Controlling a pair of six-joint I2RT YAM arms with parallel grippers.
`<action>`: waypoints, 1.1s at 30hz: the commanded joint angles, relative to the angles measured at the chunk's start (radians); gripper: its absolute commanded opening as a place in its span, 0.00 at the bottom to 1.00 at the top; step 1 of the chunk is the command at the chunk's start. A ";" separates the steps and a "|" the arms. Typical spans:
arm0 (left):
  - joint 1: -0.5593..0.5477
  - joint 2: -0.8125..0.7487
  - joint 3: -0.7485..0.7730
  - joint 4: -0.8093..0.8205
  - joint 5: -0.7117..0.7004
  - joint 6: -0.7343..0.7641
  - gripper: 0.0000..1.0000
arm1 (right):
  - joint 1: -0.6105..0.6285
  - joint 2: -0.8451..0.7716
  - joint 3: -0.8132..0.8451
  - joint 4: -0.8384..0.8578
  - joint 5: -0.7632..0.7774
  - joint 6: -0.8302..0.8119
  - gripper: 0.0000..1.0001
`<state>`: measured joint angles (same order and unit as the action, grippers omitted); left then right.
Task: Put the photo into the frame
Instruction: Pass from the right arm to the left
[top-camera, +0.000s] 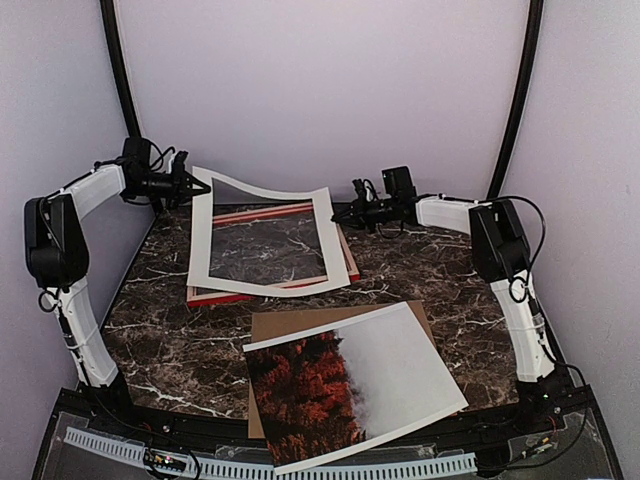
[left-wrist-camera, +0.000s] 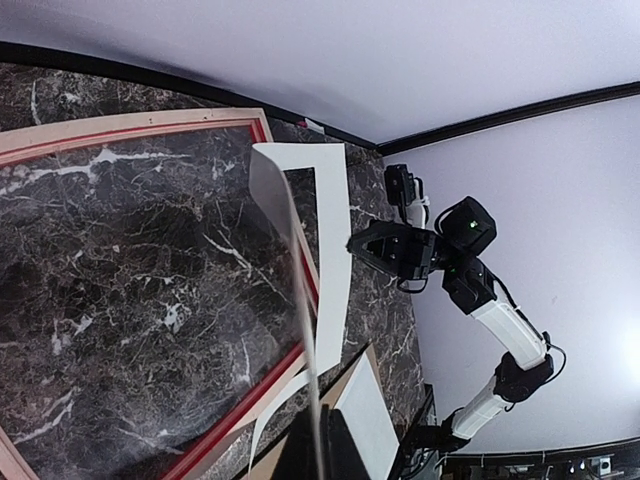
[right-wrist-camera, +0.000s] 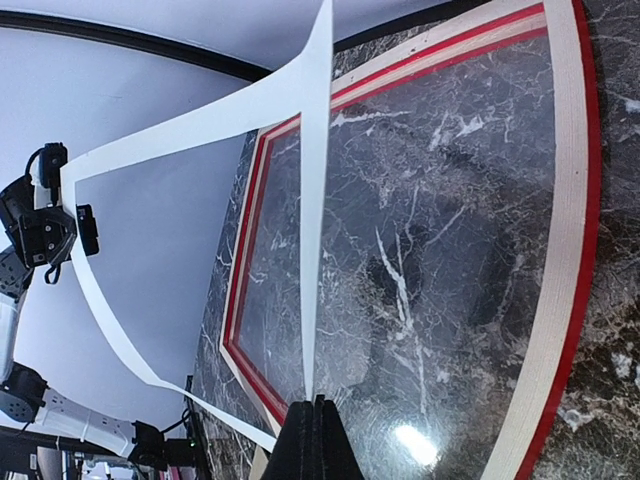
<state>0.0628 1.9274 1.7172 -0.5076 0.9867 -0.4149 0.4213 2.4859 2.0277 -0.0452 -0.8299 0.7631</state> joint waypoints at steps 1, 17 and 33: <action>0.002 -0.099 0.017 0.006 0.039 -0.008 0.00 | -0.004 -0.071 -0.030 0.059 -0.033 0.017 0.00; -0.069 -0.133 -0.057 -0.049 -0.030 0.046 0.00 | -0.003 -0.175 -0.209 0.093 -0.031 0.000 0.00; -0.096 -0.132 0.004 -0.069 -0.063 0.045 0.00 | -0.004 -0.214 -0.181 0.049 -0.004 -0.024 0.00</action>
<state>-0.0509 1.8355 1.6741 -0.5629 0.9211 -0.3717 0.4179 2.3016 1.7870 -0.0063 -0.8402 0.7532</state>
